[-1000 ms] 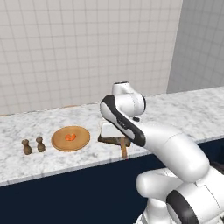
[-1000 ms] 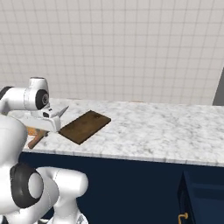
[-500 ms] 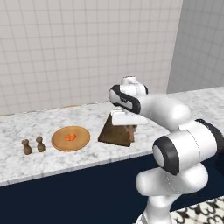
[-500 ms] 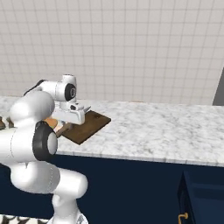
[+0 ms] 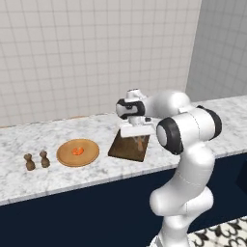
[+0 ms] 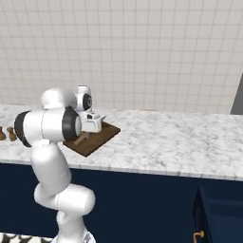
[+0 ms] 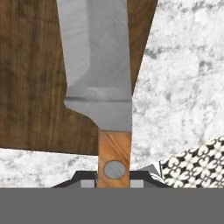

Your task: Pick up the knife from the drawer and place it on the cutting board. Then place the meat from the plate to the cutting board.

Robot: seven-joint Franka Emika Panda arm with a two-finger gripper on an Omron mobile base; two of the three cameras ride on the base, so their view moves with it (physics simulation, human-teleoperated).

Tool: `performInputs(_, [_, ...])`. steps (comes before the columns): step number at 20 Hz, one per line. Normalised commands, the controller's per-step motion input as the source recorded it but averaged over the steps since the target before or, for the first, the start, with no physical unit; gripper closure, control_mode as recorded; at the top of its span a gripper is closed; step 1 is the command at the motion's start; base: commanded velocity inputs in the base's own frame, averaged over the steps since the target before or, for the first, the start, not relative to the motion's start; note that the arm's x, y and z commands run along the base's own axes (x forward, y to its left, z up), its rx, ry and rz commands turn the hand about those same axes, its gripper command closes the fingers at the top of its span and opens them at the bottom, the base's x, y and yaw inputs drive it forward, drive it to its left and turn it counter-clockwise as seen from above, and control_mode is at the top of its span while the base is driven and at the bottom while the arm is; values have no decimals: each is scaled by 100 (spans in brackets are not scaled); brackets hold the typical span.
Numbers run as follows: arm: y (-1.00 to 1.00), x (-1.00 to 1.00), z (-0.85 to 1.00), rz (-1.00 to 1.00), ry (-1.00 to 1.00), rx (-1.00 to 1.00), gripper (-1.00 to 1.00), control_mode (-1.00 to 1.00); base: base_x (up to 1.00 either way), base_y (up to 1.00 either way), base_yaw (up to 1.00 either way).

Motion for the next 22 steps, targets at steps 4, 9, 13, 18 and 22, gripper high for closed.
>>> performInputs(4, [-17,57,-65,0,-4,0,100,-100,0,0,0])
performInputs(9, [-1,66,-56,0,-10,0,100,-100,0,0,0])
performInputs(13, [0,0,-35,0,-12,0,-100,-100,0,0,0])
performInputs(18, [0,0,8,0,-6,3,-100,-100,0,0,0])
performInputs(22, [20,-46,50,2,-9,1,-100,-100,0,0,0])
